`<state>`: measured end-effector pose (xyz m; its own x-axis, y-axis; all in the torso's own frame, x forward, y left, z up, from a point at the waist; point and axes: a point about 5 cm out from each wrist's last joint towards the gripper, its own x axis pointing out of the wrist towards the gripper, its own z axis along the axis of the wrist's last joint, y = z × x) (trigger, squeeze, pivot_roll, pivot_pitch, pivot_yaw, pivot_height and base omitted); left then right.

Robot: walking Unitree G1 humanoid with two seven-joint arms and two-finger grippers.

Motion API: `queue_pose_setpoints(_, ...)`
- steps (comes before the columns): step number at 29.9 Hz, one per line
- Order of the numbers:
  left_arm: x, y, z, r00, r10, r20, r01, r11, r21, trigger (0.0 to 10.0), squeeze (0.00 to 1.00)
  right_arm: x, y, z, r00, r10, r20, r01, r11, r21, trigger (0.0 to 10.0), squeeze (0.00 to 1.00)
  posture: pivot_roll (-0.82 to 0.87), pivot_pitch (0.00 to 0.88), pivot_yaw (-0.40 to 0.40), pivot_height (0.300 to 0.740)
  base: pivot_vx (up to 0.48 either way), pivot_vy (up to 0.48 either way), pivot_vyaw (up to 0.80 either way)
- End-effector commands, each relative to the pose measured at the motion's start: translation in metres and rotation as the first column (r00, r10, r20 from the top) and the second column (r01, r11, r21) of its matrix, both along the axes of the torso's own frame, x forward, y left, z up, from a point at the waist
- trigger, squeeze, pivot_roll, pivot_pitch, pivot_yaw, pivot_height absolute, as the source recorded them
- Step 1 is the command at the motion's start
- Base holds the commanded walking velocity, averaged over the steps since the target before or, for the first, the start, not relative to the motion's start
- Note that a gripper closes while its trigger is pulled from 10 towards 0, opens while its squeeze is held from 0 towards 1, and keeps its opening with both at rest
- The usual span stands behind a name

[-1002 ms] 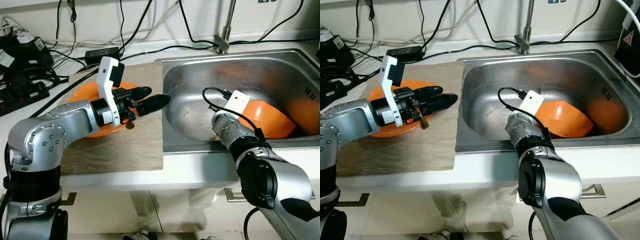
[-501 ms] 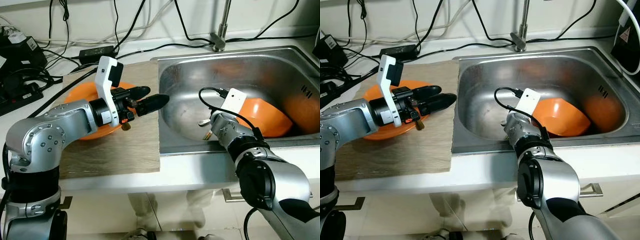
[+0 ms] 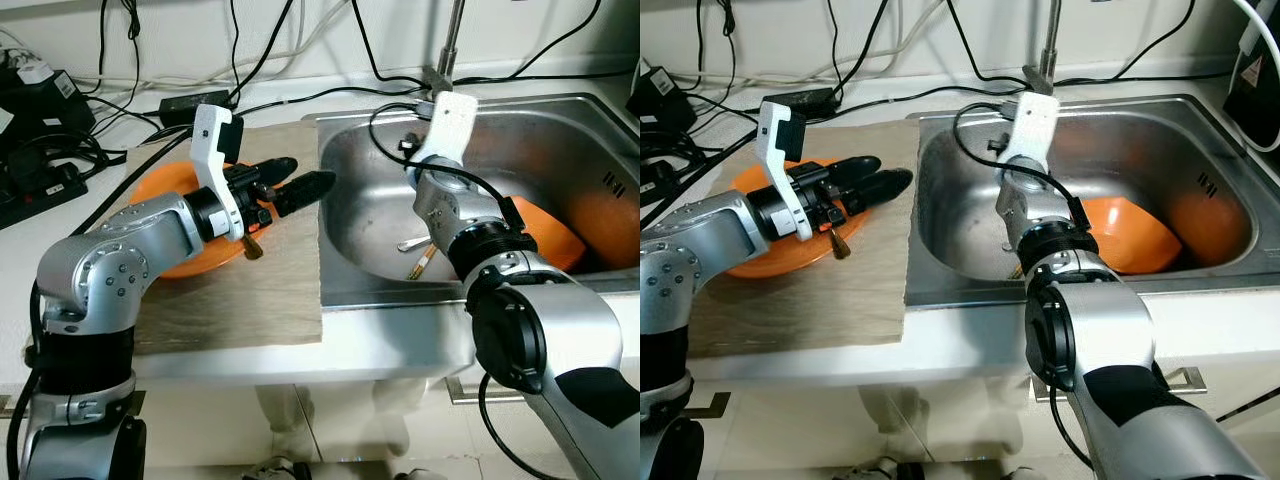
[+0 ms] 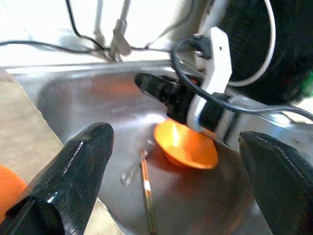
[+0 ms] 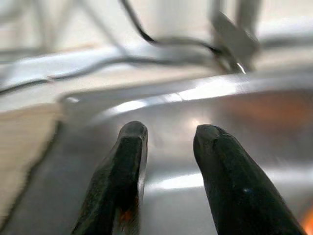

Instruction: Kitchen organization

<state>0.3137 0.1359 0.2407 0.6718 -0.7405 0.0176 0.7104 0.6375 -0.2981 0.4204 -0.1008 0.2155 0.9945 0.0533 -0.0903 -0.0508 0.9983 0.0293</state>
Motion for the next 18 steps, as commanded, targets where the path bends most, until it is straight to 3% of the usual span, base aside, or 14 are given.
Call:
queue_pose_setpoints(1,0.004,0.003,0.004,0.999,0.034,0.025,-0.034,0.999,0.01,10.0,0.0,0.002,0.008,0.018,0.996,0.055,0.07,-0.053,0.998,-0.035,10.0,0.0,-0.05,0.0,0.073,0.74,0.0,0.0,0.0)
queue_pose_setpoints(4,0.021,0.012,-0.001,0.98,0.189,0.056,-0.188,0.982,-0.025,10.0,0.0,-0.002,0.011,0.015,0.971,0.208,0.122,-0.186,0.968,-0.17,10.0,0.0,-0.06,0.0,0.055,0.74,0.0,0.0,0.0)
queue_pose_setpoints(6,0.021,0.012,-0.001,0.98,0.189,0.056,-0.188,0.982,-0.025,10.0,0.0,-0.002,0.011,0.015,0.971,0.208,0.122,-0.186,0.968,-0.17,10.0,0.0,-0.06,0.0,0.055,0.74,0.0,0.0,0.0)
queue_pose_setpoints(7,0.025,0.015,-0.002,0.968,0.241,0.066,-0.239,0.97,-0.03,10.0,0.0,-0.003,0.01,0.012,0.964,0.232,0.126,-0.204,0.957,-0.205,10.0,0.0,-0.06,0.0,0.055,0.74,0.0,0.0,0.0)
queue_pose_setpoints(14,0.037,0.025,-0.01,0.924,0.377,0.064,-0.374,0.926,-0.057,10.0,0.0,-0.015,0.007,-0.011,0.934,0.324,0.151,-0.285,0.929,-0.236,10.0,0.0,-0.07,0.0,0.045,0.74,0.0,0.0,0.0)
queue_pose_setpoints(18,0.042,0.031,-0.014,0.894,0.444,0.055,-0.445,0.895,0.024,10.0,0.0,-0.026,0.011,-0.016,0.921,0.341,0.189,-0.297,0.927,-0.227,10.0,0.0,-0.07,0.0,0.056,0.74,0.0,0.0,0.0)
